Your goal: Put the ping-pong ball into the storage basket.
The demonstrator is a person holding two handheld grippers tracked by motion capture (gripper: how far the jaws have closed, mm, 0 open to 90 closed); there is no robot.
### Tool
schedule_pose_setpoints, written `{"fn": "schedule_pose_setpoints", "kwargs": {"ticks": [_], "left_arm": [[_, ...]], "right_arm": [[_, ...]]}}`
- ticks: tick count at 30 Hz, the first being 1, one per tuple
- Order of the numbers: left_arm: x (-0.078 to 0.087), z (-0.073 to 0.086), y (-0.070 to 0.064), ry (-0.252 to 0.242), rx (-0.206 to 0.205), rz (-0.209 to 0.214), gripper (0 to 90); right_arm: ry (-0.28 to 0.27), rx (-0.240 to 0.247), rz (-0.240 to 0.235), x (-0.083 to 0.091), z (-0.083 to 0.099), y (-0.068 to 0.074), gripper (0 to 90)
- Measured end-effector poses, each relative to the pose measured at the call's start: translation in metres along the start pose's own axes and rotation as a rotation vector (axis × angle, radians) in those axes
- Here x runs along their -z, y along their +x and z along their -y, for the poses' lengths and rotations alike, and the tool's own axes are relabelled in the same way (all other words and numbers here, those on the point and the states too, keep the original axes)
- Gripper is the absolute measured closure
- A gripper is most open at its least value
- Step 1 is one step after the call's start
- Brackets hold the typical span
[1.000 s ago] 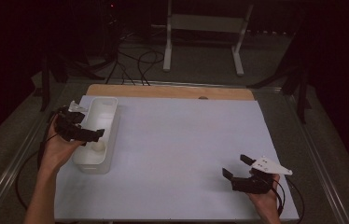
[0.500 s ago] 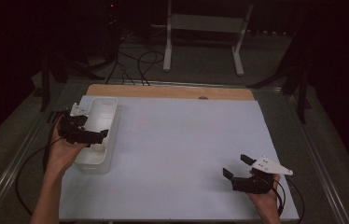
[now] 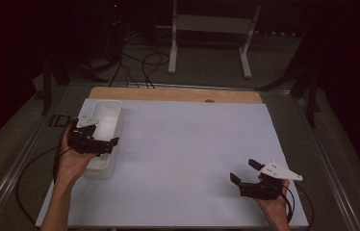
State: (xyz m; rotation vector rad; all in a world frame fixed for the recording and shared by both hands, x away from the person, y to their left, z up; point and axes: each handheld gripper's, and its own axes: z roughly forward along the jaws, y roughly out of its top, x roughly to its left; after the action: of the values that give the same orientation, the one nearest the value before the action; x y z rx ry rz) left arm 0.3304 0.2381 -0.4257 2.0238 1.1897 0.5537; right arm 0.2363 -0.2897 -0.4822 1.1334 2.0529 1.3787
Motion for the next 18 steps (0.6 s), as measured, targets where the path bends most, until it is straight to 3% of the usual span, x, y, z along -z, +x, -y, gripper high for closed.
{"fn": "schedule_pose_setpoints", "kwargs": {"ticks": [5, 18], "left_arm": [[-0.001, 0.005, -0.003, -0.027, 0.014, 0.017, 0.5], [0.001, 0.014, -0.012, -0.095, 0.003, 0.053, 0.4]], "right_arm": [[-0.003, 0.000, 0.003, 0.001, 0.000, 0.000, 8.1], [-0.005, -0.001, 0.002, 0.001, 0.000, 0.000, 8.0]]}}
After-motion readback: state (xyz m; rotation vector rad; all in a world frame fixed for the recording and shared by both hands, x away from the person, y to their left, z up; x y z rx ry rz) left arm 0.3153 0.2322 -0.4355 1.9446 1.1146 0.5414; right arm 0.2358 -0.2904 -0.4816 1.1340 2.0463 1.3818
